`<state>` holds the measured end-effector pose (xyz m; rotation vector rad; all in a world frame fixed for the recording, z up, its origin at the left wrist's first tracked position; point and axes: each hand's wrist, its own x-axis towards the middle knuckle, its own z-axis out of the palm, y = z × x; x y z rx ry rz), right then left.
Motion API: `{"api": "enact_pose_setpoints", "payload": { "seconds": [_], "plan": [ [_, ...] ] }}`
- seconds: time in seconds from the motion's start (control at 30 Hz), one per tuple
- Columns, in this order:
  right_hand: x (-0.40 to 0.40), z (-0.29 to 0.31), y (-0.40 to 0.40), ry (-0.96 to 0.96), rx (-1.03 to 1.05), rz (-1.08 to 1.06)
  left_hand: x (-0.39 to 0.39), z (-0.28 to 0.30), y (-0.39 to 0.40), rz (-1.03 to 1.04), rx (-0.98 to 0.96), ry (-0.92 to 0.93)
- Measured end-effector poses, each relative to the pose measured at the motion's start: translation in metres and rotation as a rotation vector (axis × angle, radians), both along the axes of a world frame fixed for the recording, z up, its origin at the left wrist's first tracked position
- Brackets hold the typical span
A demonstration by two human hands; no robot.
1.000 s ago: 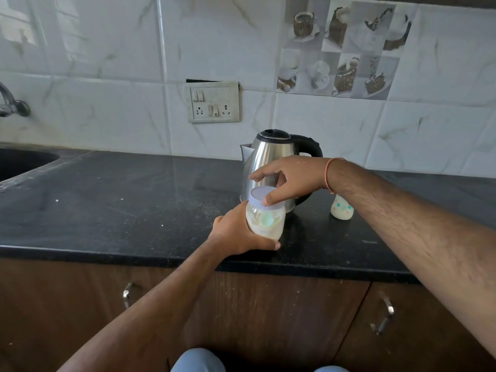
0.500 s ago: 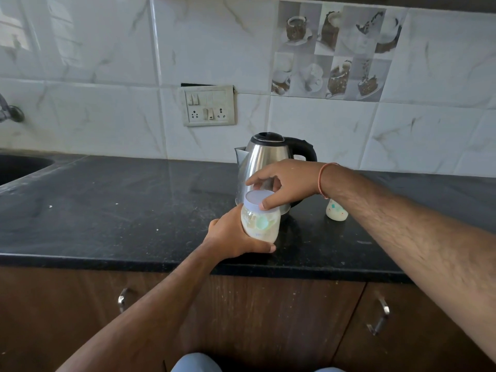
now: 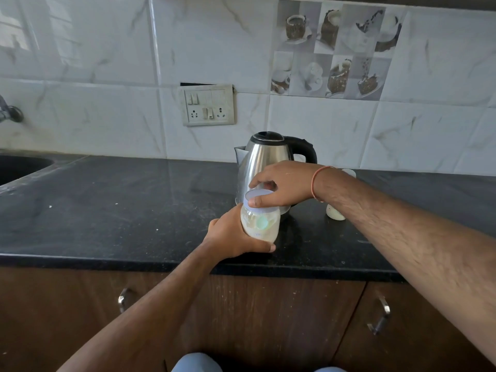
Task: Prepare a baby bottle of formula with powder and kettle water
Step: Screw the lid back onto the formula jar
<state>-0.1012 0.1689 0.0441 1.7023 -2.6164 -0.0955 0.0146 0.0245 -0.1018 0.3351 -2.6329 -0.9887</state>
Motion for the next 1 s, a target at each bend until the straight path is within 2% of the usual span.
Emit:
{"api": "enact_pose_setpoints", "payload": {
  "seconds": [0.2,0.3,0.47,0.73,1.0],
  "plan": [
    [0.004,0.003,0.006,-0.075,-0.005,0.063,0.002,0.001,0.000,-0.006,-0.015,-0.008],
    [0.006,-0.001,0.006,0.020,0.028,0.126,0.002,0.002,0.000,-0.012,-0.003,-0.026],
    [0.006,-0.009,0.003,0.043,-0.001,0.127,-0.001,0.000,-0.002,-0.001,-0.010,-0.024],
    [0.001,-0.019,-0.006,0.320,0.057,0.235,-0.005,-0.003,-0.004,0.021,-0.030,-0.045],
    [-0.007,-0.044,-0.015,0.310,-0.121,0.184,-0.009,-0.007,-0.005,0.056,-0.084,-0.092]
  ]
}}
